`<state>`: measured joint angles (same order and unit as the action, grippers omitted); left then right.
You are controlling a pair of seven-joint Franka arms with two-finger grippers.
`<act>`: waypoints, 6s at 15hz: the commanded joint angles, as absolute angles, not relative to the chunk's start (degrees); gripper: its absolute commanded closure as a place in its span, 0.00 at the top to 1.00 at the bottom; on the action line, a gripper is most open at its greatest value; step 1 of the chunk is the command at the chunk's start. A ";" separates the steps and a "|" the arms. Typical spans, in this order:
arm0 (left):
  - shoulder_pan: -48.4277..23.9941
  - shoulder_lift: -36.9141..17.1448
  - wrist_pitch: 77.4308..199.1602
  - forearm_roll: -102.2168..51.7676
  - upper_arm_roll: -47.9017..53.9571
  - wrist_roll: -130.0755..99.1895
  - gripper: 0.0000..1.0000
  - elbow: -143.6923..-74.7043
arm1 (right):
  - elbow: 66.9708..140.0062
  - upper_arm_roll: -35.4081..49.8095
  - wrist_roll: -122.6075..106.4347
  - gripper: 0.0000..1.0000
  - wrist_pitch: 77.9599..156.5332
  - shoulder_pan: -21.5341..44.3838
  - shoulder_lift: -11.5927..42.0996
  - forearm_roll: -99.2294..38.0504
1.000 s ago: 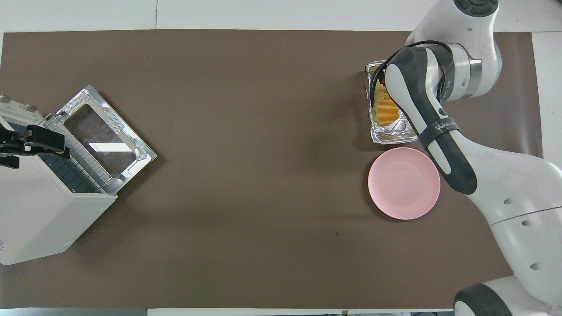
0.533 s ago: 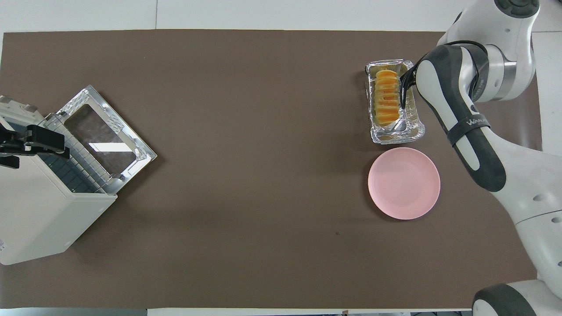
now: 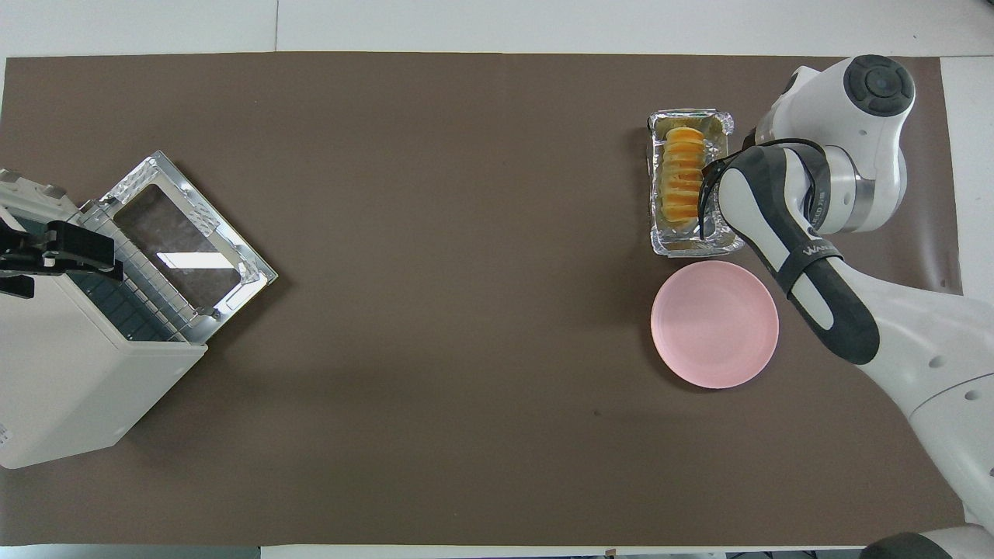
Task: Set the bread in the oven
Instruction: 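Lower the bread into the foil tray and open the right gripper, then grasp the foil tray with the right gripper and slide it toward the oven, then release the tray with the right gripper while the left gripper reaches it, then grasp the tray with the left gripper while the right gripper withdraws, then push the foil tray into the open oven with the left gripper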
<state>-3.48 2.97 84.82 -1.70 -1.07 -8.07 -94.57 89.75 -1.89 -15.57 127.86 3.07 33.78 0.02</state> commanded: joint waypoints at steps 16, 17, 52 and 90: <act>-2.81 4.39 85.87 -2.11 -0.62 -7.91 1.00 -96.24 | 70.85 -0.88 2.67 0.00 98.00 16.31 30.41 -3.32; -2.81 4.39 85.96 -2.11 -0.62 -7.91 1.00 -96.24 | 70.84 -0.97 8.12 0.00 98.61 20.00 30.41 -4.38; -34.08 -14.39 117.58 -2.20 -0.62 -36.37 1.00 -98.88 | 85.95 -1.76 -5.80 1.00 96.78 5.99 12.32 -4.40; -13.27 -16.88 99.05 -4.92 -12.04 -38.59 0.00 -92.01 | 93.69 3.78 -4.39 1.00 87.01 -3.43 -4.92 -1.23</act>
